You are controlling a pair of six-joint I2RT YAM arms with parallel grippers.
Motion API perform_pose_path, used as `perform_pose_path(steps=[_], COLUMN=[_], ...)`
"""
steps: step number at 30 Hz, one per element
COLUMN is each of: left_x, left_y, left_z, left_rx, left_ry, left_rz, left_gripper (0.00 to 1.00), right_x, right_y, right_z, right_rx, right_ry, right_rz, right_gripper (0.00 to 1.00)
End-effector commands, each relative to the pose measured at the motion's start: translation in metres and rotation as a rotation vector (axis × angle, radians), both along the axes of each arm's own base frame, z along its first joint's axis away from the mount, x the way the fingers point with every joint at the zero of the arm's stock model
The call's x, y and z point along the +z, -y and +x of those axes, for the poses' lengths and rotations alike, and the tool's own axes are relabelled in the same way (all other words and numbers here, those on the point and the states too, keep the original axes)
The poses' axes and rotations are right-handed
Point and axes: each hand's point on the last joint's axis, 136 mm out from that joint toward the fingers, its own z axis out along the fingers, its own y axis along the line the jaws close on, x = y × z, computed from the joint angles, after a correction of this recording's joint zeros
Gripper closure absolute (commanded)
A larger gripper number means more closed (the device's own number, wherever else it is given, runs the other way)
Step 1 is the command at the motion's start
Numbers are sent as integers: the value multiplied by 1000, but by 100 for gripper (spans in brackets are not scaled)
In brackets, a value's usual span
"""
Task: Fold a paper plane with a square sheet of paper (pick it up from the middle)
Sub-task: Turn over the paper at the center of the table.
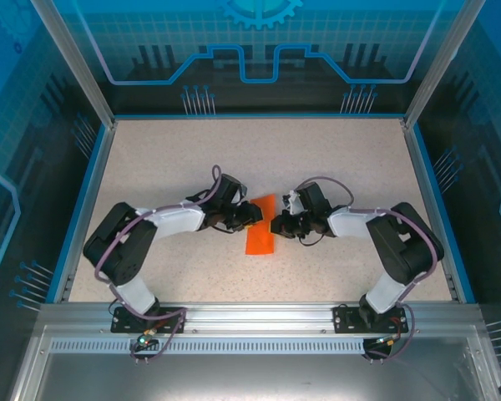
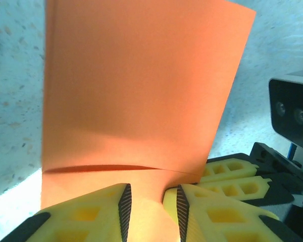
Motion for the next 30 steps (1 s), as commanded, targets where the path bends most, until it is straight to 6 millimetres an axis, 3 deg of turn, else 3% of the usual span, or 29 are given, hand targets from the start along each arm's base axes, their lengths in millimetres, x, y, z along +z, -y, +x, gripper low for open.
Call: perform_pose_path(steps=[1,6,10,17,21,30], left_x=[16,39,49,47,44,50], left_y=[-23,-51,-74,-112,-126,-162], left_z=[-1,-5,-8,-17,-24,-39], left_rx=[78,153,225,369,405,497], left_ry=[59,139,186,192,187,214], left_rz=[59,135,186,255,284,339], left_gripper=[65,61,58,53,54,51], right_x=[18,43,71,116,111,41], right_y=[7,38,80,144,133,51], right_z=[-3,-3,-5,-14,-15,-14], right_rx=[21,-6,-39,-137,-116,84], right_ry=[50,114,179,242,201,51], right_rz=[-53,-256,-548,-1108,-1215,-1247], right_gripper=[93,93,92,92,94,92])
